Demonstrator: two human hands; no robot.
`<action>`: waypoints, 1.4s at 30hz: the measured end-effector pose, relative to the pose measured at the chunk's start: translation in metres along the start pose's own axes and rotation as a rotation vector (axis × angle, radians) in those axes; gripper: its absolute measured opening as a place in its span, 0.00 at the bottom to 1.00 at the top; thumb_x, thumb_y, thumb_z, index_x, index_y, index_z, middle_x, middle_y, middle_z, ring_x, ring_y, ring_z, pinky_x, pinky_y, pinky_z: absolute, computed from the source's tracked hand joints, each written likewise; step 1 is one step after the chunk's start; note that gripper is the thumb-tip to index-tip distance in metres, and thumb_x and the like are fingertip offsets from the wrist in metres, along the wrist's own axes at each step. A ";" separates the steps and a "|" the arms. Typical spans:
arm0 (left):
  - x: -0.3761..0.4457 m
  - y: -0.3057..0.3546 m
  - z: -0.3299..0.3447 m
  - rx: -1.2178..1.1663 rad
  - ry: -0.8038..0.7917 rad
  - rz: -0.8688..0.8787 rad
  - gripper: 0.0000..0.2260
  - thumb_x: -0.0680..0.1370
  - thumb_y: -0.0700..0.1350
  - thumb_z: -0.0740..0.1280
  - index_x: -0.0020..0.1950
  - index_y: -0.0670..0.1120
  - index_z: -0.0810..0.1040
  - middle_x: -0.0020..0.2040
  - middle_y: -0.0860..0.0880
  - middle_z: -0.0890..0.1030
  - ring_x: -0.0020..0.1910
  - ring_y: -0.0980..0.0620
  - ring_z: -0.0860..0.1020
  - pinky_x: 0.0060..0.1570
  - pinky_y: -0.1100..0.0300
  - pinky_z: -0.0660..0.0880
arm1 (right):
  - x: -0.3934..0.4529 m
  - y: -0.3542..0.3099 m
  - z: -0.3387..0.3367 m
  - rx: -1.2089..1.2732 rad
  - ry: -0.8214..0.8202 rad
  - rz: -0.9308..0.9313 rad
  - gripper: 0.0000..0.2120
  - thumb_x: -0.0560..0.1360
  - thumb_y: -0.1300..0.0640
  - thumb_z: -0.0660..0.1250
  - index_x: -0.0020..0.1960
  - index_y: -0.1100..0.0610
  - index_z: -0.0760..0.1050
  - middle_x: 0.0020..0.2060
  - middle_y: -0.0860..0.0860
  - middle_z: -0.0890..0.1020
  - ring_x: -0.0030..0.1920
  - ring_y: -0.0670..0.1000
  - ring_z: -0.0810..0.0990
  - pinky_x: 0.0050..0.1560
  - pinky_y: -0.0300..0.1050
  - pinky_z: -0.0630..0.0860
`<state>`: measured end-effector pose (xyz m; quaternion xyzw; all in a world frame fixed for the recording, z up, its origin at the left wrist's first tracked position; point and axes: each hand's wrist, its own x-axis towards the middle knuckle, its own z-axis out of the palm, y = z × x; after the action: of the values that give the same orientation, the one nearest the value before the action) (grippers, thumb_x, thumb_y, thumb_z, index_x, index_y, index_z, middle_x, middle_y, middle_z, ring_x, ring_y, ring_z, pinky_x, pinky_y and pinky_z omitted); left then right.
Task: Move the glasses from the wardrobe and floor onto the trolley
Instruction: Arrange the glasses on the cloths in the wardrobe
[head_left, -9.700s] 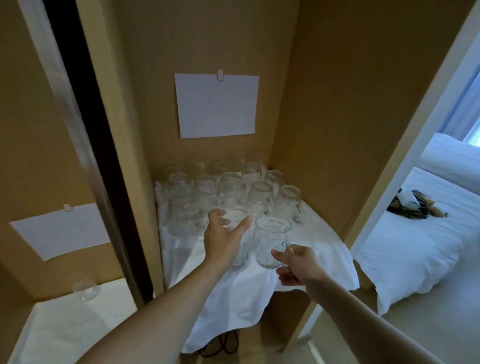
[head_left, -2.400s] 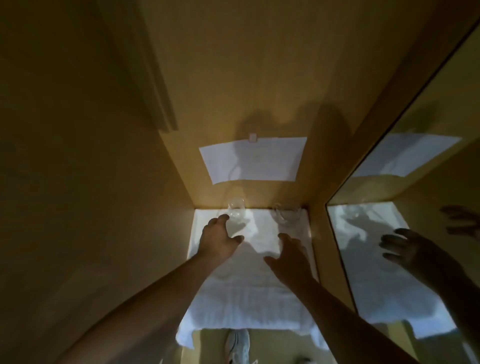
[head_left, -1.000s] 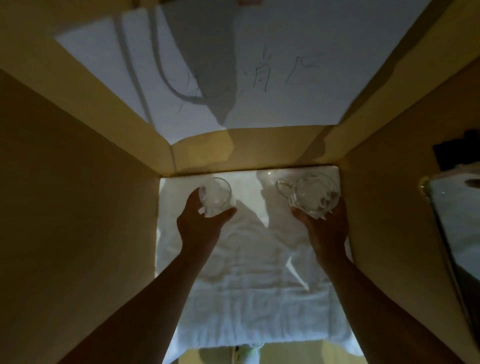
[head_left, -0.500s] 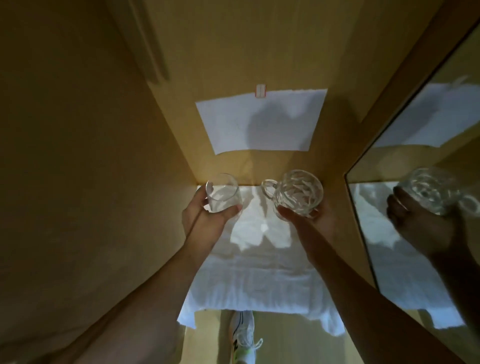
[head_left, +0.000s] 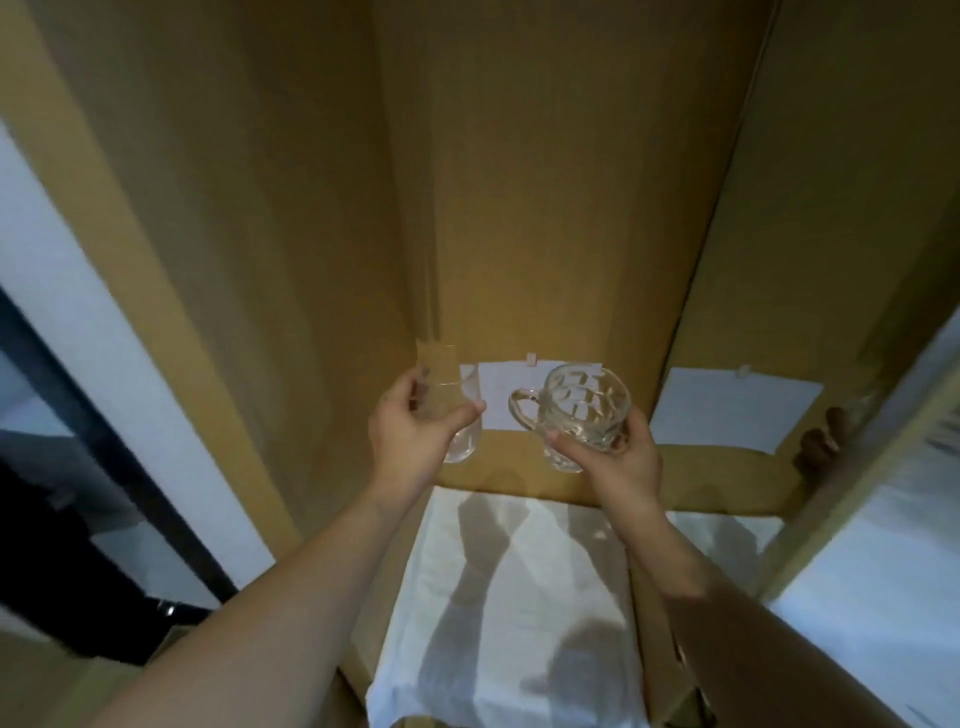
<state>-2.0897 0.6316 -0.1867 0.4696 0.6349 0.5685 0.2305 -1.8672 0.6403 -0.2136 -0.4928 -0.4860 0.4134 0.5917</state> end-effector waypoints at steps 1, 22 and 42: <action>-0.006 0.017 -0.009 -0.015 0.024 0.029 0.27 0.61 0.57 0.84 0.56 0.62 0.77 0.52 0.62 0.80 0.55 0.58 0.79 0.50 0.67 0.73 | -0.006 -0.018 -0.002 0.020 -0.017 -0.019 0.34 0.60 0.55 0.86 0.61 0.42 0.76 0.50 0.38 0.85 0.49 0.36 0.83 0.44 0.28 0.78; -0.066 0.123 -0.049 -0.373 -0.185 0.068 0.32 0.60 0.69 0.77 0.58 0.58 0.75 0.54 0.51 0.83 0.54 0.50 0.83 0.54 0.49 0.81 | -0.108 -0.147 -0.038 0.416 -0.059 0.060 0.33 0.70 0.51 0.75 0.70 0.63 0.71 0.60 0.64 0.82 0.60 0.65 0.82 0.64 0.68 0.75; -0.187 0.156 0.059 -0.322 -0.540 0.111 0.26 0.61 0.72 0.74 0.53 0.61 0.76 0.46 0.56 0.83 0.47 0.53 0.83 0.48 0.52 0.81 | -0.207 -0.126 -0.202 0.642 0.124 0.184 0.43 0.64 0.32 0.78 0.69 0.59 0.77 0.65 0.62 0.79 0.64 0.62 0.80 0.61 0.59 0.77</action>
<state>-1.9041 0.4875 -0.0997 0.5949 0.4260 0.5282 0.4309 -1.7059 0.3819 -0.1327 -0.3472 -0.2477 0.5662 0.7054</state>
